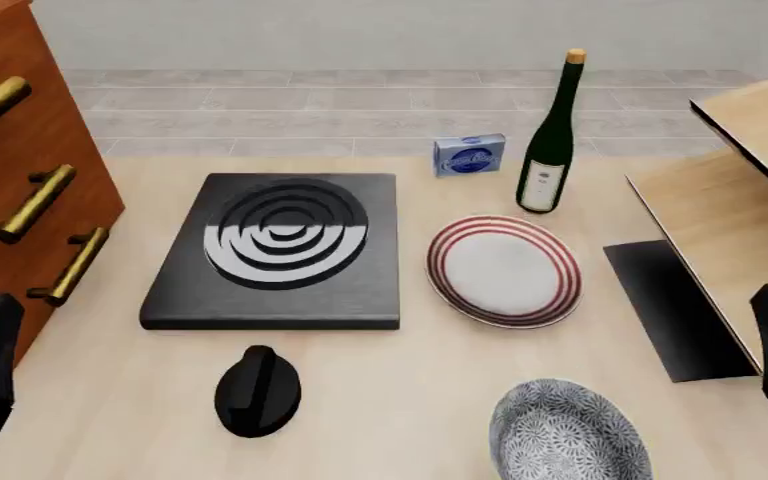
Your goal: Put the bowl on the stove.
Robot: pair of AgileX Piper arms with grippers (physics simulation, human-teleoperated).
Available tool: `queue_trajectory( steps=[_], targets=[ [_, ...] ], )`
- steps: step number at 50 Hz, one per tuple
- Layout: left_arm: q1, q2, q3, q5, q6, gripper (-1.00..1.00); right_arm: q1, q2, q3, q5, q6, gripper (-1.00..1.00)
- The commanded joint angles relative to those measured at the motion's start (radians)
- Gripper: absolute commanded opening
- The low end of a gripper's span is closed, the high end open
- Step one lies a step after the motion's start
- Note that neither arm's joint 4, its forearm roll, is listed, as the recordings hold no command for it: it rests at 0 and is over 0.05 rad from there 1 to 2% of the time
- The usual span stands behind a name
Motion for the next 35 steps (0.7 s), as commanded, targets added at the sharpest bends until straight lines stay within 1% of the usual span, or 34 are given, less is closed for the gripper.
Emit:
queue_trajectory(
  steps=[1,3,8,14,17,21,23,25,27,28,30,32,33,35],
  targets=[
    [0.0,0.0,0.0,0.0,0.0,1.0,0.027,-0.04,0.051,-0.059,-0.048,1.0],
    [0.0,0.0,0.0,0.0,0.0,1.0,0.03,-0.031,0.053,-0.063,-0.058,1.0],
    [0.0,0.0,0.0,0.0,0.0,1.0,0.032,-0.032,0.052,-0.059,-0.057,1.0],
    [0.0,0.0,0.0,0.0,0.0,1.0,0.039,-0.019,0.05,-0.06,-0.072,1.0],
    [0.0,0.0,0.0,0.0,0.0,1.0,0.041,0.002,0.041,-0.066,-0.08,1.0],
    [0.0,0.0,0.0,0.0,0.0,1.0,0.043,0.013,0.019,-0.05,-0.09,1.0],
    [0.0,0.0,0.0,0.0,0.0,1.0,0.052,0.031,0.0,-0.041,-0.092,1.0],
    [0.0,0.0,0.0,0.0,0.0,1.0,0.066,0.059,-0.021,-0.034,-0.107,1.0],
    [0.0,0.0,0.0,0.0,0.0,1.0,0.087,0.09,-0.057,-0.015,-0.096,1.0],
    [0.0,0.0,0.0,0.0,0.0,1.0,0.087,0.09,-0.057,-0.015,-0.096,1.0],
    [0.0,0.0,0.0,0.0,0.0,1.0,0.106,0.12,-0.08,-0.001,-0.117,1.0],
    [0.0,0.0,0.0,0.0,0.0,1.0,0.112,0.127,-0.105,0.026,-0.098,1.0],
    [0.0,0.0,0.0,0.0,0.0,1.0,0.118,0.144,-0.121,0.04,-0.112,1.0],
    [0.0,0.0,0.0,0.0,0.0,1.0,0.125,0.155,-0.143,0.069,-0.107,1.0]
  ],
)
